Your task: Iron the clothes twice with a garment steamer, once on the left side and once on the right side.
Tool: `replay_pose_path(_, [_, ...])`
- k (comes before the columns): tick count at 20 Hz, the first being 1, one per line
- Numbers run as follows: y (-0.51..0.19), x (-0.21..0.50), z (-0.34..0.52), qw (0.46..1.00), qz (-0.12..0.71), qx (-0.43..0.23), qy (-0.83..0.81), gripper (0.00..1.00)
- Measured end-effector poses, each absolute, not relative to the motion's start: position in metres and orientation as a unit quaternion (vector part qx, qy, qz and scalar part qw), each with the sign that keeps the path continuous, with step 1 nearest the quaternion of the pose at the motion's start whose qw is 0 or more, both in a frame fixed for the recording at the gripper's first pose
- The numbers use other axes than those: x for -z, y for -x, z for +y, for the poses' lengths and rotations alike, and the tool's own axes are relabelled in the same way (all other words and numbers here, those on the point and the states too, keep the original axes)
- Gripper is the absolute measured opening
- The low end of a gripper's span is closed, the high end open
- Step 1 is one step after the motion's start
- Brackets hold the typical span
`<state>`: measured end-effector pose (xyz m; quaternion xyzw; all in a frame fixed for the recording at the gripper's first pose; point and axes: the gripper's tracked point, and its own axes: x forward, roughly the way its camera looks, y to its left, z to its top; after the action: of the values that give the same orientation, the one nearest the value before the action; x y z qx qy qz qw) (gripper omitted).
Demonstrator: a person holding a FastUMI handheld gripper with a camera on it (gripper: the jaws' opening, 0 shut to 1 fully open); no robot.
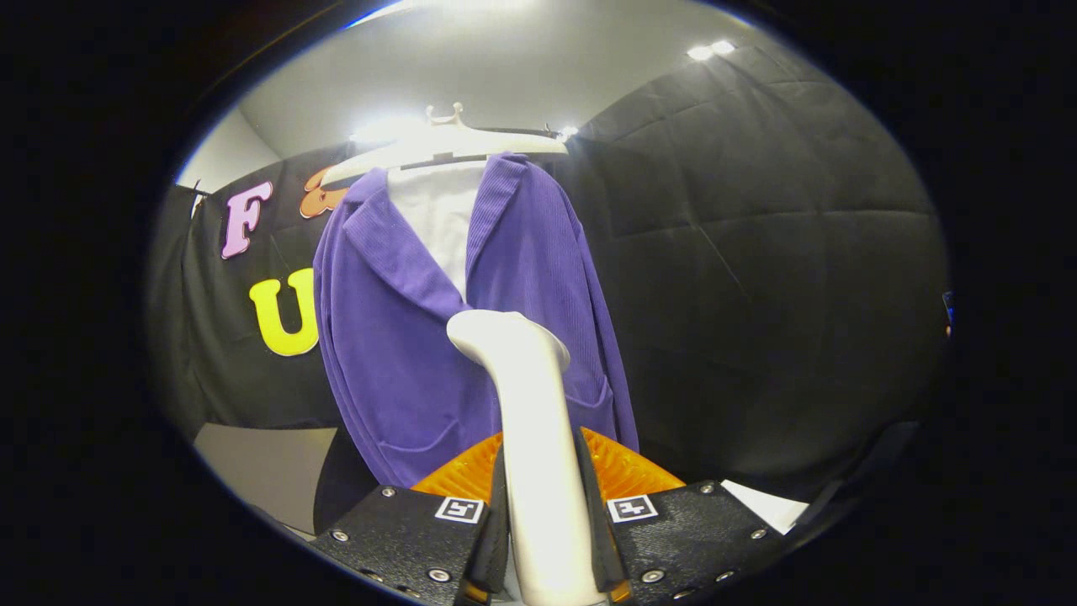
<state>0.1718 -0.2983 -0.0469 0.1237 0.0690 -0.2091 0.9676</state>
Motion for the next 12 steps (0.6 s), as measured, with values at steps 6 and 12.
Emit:
replay_pose_path(6, [-0.201,-0.008,-0.319,0.965,0.013,0.224,-0.139,0.39])
replay_pose_path(12, [-0.225,-0.049,-0.323,0.963,-0.031,0.228,-0.137,0.39])
